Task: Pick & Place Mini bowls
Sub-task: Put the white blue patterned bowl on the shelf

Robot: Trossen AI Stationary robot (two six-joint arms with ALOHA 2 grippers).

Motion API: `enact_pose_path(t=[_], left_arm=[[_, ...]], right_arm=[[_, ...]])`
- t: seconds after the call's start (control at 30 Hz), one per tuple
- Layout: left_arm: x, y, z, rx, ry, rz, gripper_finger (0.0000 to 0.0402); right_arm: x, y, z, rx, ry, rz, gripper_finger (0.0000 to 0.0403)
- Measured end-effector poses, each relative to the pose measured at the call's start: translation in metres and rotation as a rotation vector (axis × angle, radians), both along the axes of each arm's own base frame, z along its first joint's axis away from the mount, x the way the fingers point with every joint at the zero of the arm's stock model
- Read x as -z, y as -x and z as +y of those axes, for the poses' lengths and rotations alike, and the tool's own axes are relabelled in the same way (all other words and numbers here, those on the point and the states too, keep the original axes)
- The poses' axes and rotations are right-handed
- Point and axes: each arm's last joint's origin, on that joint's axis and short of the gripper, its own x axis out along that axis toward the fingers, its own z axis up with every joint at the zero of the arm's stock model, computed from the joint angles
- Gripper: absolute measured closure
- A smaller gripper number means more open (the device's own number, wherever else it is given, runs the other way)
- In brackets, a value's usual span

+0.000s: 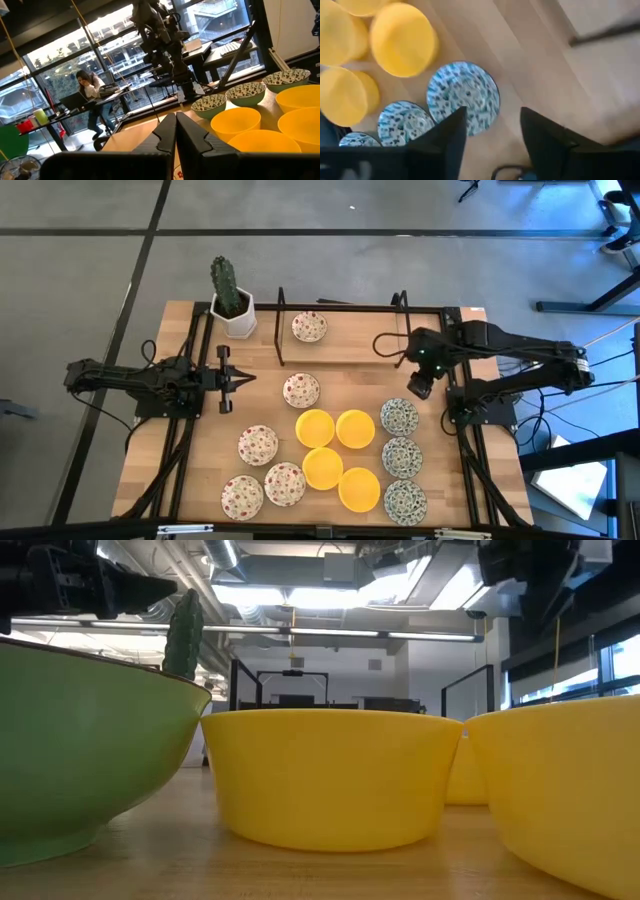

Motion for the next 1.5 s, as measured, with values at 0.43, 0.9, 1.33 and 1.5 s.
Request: enact_pose_path(t=[0.43,0.9,1.33,1.5], left_arm=[[0.0,0.0,0.0,0.002,0.019,0.003,0.0397],[0.0,0.0,0.0,0.003,0.026,0.003,0.0399],[0.0,0.0,0.001,-0.015,0.031,0.002,0.0399],[0.0,0.0,0.001,-0.015,0.031,0.002,0.0398]], right_arm=[[0.017,-0.006,0.009,0.069,0.115,0.128,0.0156],[0.095,-0.015,0.018,0.026,-0.072,0.107,0.0152],[0.125,-0.01,0.018,0.083,-0.092,0.123,0.0152],[0.13,-0.012,0.018,0.082,-0.091,0.083,0.0152]])
